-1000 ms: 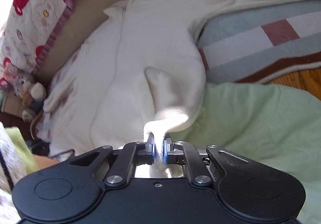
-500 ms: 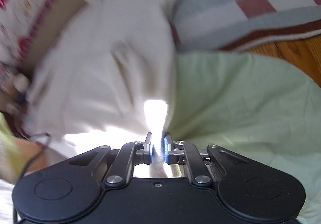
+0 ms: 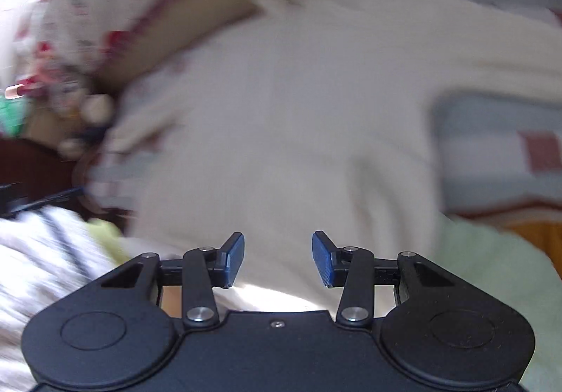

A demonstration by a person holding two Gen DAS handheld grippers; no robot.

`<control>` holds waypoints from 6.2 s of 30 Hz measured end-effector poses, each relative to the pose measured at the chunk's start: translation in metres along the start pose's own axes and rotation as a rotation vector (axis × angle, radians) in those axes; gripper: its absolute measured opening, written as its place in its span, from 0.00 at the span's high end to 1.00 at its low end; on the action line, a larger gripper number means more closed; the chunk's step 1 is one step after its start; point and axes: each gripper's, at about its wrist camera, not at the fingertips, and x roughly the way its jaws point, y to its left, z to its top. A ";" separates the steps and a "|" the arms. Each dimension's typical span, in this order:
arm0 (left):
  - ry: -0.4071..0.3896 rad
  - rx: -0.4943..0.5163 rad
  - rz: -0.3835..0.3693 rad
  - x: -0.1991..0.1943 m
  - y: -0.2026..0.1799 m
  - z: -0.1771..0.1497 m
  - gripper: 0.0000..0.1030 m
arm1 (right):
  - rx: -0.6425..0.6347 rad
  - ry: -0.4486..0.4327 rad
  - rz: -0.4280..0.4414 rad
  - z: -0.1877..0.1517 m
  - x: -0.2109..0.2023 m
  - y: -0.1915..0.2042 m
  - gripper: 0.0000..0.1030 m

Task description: Fold clothes

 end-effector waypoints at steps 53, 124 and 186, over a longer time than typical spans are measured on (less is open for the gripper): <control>-0.343 -0.908 0.505 0.161 0.273 0.034 0.95 | -0.858 0.017 -0.132 0.156 0.458 0.178 0.85; -0.220 -0.054 0.189 0.230 0.026 0.079 0.52 | -0.302 -0.563 -0.483 0.175 0.224 0.034 0.83; 0.025 0.070 -0.024 0.319 -0.011 0.070 0.49 | -0.067 -0.516 -0.578 0.178 0.213 -0.050 0.78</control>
